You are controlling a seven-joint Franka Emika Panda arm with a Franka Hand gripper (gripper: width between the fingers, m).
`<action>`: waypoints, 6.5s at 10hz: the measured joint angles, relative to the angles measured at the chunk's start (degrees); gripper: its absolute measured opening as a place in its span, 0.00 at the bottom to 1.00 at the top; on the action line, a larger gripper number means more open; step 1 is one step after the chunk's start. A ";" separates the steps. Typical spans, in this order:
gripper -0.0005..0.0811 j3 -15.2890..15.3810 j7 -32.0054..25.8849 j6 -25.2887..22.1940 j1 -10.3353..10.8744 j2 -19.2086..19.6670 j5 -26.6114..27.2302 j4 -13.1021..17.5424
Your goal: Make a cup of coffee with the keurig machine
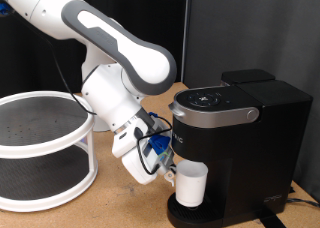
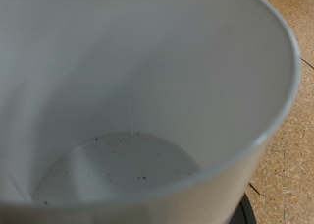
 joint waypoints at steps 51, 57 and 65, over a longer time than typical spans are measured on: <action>0.99 67.48 51.61 -45.67 -80.18 6.54 -27.70 -14.49; 0.99 73.69 64.40 -63.96 -80.21 16.60 -43.79 -1.45; 0.99 76.33 64.59 -73.10 -79.75 21.95 -52.44 9.09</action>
